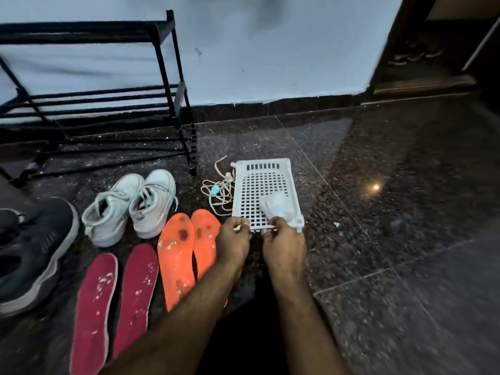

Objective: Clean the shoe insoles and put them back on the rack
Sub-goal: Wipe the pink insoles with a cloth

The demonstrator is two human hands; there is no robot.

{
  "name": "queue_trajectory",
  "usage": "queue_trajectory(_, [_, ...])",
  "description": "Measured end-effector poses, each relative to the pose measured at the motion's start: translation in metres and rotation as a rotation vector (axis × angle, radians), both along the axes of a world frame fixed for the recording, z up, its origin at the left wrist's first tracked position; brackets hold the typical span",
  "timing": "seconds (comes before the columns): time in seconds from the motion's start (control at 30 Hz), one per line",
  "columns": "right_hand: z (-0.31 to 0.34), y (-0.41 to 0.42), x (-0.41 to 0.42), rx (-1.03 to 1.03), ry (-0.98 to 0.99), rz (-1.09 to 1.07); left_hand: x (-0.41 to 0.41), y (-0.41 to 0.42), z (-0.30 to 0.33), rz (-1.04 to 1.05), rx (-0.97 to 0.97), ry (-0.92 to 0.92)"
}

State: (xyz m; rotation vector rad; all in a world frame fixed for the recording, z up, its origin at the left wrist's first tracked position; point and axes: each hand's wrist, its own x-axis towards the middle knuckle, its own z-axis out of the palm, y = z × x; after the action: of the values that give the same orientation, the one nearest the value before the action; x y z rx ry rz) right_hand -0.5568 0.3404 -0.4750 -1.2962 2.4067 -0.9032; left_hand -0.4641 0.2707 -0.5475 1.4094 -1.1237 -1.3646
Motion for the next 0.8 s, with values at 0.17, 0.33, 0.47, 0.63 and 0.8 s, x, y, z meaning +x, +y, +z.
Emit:
queue_trajectory(0.17, [0.010,0.028,0.010,0.163,0.010,0.042,0.018,0.040,0.011,-0.024,-0.012,-0.092])
queue_trajectory(0.33, [0.016,0.043,0.013,0.311,0.050,0.049,0.021,0.056,0.024,-0.115,-0.088,-0.163])
queue_trajectory(0.47, [0.019,0.047,0.012,0.370,0.059,0.012,0.013,0.063,0.021,-0.159,-0.116,-0.256])
queue_trajectory(0.63, [0.018,0.043,0.011,0.456,-0.006,0.006,0.007,0.069,0.024,-0.128,-0.159,-0.379])
queue_trajectory(0.8, [0.020,0.040,0.014,0.467,0.049,0.046,0.015,0.076,0.015,-0.154,-0.087,-0.430])
